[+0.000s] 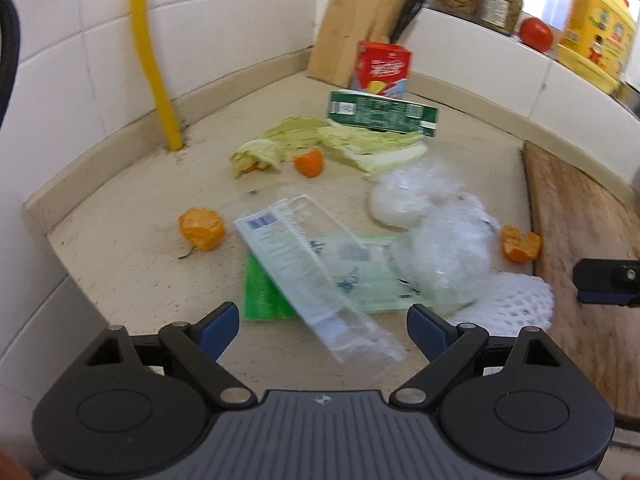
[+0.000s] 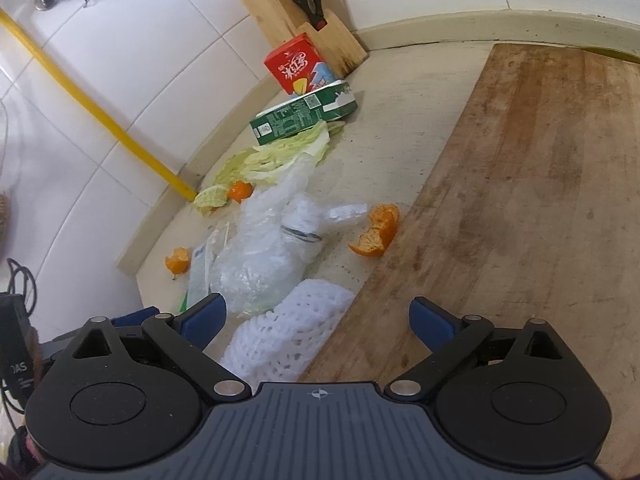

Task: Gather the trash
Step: 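Move the right gripper to the white plastic bag while the left approaches clear packaging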

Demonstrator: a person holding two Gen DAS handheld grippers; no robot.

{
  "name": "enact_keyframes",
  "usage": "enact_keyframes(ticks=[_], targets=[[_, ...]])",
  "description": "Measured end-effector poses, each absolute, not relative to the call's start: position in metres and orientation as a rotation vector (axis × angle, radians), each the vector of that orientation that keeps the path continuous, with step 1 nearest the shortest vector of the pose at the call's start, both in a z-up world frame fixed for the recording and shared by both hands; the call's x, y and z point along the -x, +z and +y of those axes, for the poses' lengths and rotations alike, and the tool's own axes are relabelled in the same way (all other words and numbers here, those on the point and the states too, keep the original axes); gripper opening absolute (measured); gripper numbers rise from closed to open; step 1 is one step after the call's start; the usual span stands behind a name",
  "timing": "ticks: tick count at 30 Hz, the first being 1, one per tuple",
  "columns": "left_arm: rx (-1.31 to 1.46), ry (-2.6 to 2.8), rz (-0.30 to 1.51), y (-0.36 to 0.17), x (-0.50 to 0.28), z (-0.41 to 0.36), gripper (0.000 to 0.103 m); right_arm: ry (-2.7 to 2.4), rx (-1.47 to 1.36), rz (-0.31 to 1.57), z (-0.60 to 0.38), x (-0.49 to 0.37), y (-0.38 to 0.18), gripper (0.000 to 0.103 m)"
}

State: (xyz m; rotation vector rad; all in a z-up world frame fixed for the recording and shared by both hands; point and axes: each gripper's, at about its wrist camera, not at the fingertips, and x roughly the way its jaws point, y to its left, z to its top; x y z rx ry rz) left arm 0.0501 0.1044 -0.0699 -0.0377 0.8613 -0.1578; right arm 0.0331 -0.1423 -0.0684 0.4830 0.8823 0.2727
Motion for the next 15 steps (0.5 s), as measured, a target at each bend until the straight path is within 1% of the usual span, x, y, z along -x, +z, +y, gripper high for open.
enact_keyframes(ticks=[5, 15], targets=[[0.166, -0.201, 0.9, -0.078, -0.066, 0.12, 0.09, 0.261, -0.462, 0.881, -0.134, -0.04, -0.066, 0.1], [0.254, -0.315, 0.921, -0.088, -0.093, 0.119, 0.09, 0.234, -0.464, 0.884, -0.12, -0.049, -0.061, 0.101]])
